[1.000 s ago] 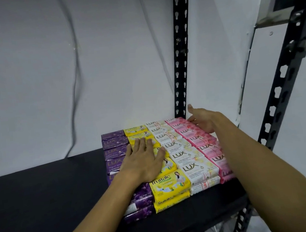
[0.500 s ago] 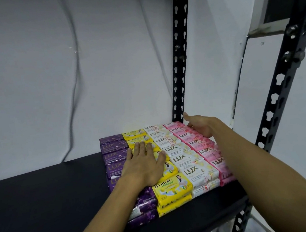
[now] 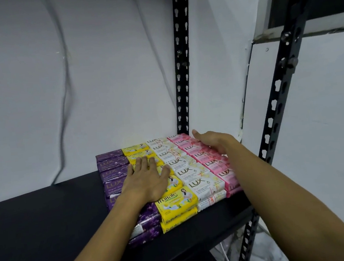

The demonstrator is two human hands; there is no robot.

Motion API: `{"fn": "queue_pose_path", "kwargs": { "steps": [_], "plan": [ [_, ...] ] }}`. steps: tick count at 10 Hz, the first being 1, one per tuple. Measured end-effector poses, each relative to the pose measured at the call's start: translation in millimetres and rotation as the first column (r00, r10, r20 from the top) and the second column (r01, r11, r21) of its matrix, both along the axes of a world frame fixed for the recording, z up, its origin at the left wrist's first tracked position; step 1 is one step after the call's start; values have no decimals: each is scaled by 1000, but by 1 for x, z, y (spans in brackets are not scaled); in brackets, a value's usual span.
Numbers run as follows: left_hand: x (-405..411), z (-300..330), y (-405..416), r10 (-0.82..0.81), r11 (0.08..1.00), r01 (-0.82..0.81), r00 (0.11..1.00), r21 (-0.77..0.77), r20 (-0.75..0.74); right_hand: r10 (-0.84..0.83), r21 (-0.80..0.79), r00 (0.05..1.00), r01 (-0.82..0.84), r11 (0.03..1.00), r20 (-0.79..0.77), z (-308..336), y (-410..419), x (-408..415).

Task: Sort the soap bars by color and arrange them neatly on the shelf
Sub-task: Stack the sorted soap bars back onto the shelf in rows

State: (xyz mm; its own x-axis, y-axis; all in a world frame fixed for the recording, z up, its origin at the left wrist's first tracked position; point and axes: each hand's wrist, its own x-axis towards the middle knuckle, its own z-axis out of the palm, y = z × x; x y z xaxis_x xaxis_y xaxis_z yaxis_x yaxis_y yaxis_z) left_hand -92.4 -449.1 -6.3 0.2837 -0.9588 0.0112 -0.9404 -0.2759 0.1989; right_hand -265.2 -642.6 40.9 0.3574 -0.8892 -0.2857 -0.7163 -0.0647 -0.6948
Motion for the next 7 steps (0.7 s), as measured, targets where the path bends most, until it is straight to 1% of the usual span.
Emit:
{"fn": "queue_pose_path", "kwargs": {
  "steps": [1, 2, 3, 5, 6, 7],
  "plan": [
    [0, 0, 0, -1, 1000, 1, 1000, -1, 11, 2, -38, 998, -5, 999, -69, 7, 6, -7],
    [0, 0, 0, -3, 1000, 3, 1000, 3, 15, 16, -52, 979, -28, 998, -205, 9, 20, -13],
    [0, 0, 0, -8, 1000, 8, 1000, 3, 12, 3, -68, 975, -19, 997, -220, 6, 30, -16],
    [1, 0, -1, -4, 1000, 4, 1000, 6, 16, -37, -103, 981, 17, 994, -193, 11, 47, -20],
    [0, 1, 0, -1, 1000, 1, 1000, 16, 19, -41, -151, 966, 1, 988, -257, 12, 52, -23],
    [-2, 2, 0, 4, 1000, -4, 1000, 12, 21, -25, -165, 936, -36, 986, -352, 6, 56, -24]
  ]
}}
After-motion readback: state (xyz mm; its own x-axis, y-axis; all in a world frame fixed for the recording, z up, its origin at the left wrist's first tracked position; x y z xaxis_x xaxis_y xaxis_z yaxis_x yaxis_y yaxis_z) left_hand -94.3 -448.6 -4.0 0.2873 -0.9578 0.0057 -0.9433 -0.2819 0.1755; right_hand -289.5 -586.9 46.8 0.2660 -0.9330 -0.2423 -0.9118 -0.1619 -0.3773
